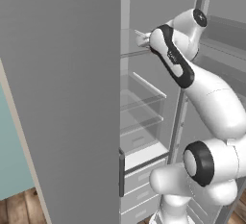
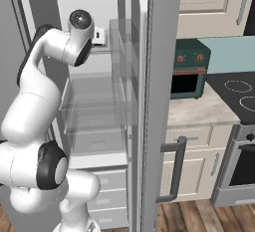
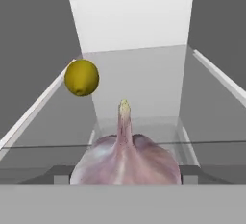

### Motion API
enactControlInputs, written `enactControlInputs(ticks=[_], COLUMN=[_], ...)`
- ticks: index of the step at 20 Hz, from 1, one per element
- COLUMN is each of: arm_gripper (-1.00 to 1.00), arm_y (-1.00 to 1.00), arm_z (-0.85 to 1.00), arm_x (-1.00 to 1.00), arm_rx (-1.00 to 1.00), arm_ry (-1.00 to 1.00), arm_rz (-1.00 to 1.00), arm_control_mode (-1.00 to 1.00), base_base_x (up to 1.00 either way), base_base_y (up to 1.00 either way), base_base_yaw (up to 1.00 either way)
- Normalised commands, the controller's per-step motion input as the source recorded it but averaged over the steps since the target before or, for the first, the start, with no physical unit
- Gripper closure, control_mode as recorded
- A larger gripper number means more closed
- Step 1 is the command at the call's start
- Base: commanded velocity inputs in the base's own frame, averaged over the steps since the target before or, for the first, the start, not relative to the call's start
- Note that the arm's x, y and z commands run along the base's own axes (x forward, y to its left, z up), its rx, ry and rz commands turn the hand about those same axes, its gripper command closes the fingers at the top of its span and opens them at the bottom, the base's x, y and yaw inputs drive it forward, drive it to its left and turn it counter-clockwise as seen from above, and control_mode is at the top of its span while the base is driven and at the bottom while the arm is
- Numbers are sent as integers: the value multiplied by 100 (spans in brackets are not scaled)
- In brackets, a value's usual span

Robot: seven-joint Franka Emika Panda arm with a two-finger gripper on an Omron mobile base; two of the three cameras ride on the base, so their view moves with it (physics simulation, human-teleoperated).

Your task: Retrieve the bottle and the shaker from the cabinet and place them next to the mixing bowl on the counter. Then add garlic from the fridge to the mixing bowl.

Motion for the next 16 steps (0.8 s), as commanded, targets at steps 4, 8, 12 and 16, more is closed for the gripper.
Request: enactControlInputs(ticks=[4,8,12,16], arm_gripper=[100,100,100,100], arm_y=[0,0,0,0], arm_z=[39,46,26,-1], arm_x=[-100,-100,-100,-100], arm_rx=[0,0,0,0], arm_ry=[-3,0,5,12], arm_rz=[0,0,-1,-4], arm_control_mode=[-100,-100,-100,-100], base_base_x=[0,0,0,0], base_base_y=[0,0,0,0], base_base_yaw=[0,0,0,0])
